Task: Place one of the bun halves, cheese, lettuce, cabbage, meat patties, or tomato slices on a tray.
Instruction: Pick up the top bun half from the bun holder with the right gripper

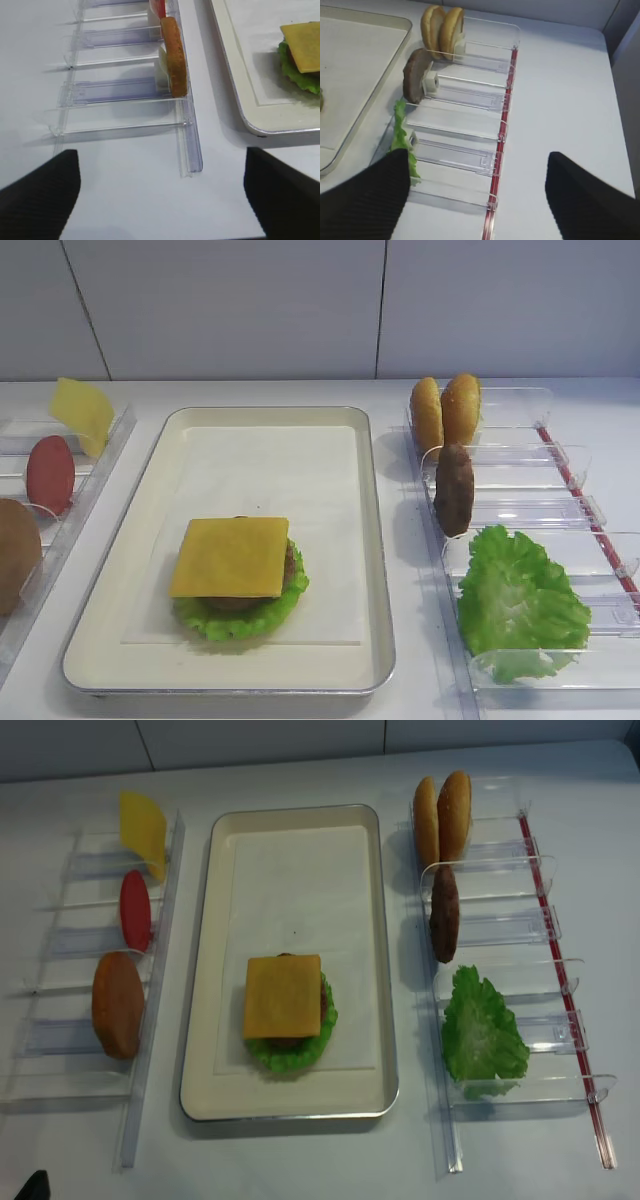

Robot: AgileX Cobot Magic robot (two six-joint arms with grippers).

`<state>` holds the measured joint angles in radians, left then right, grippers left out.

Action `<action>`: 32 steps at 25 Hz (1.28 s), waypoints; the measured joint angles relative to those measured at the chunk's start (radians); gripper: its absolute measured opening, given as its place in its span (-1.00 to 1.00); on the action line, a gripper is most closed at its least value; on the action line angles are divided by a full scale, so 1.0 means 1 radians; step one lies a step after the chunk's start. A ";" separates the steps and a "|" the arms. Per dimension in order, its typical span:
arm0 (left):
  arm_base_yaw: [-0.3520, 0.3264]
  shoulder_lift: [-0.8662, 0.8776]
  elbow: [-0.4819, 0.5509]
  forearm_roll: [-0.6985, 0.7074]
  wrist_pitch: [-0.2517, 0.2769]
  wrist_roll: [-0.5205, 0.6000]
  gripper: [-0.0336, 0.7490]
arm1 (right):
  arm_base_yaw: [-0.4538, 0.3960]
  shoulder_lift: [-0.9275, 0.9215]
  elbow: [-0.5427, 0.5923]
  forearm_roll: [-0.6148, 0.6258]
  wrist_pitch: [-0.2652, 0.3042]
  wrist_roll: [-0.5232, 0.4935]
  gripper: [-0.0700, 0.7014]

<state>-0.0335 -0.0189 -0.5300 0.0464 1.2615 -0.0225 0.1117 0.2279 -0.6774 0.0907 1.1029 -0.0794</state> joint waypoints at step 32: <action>0.000 0.000 0.000 0.000 -0.001 0.000 0.70 | 0.014 0.972 -0.566 0.667 0.051 -0.456 0.64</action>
<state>-0.0335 -0.0189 -0.5300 0.0464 1.2600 -0.0225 0.1252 1.2004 -1.2435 0.7579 1.1537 -0.5352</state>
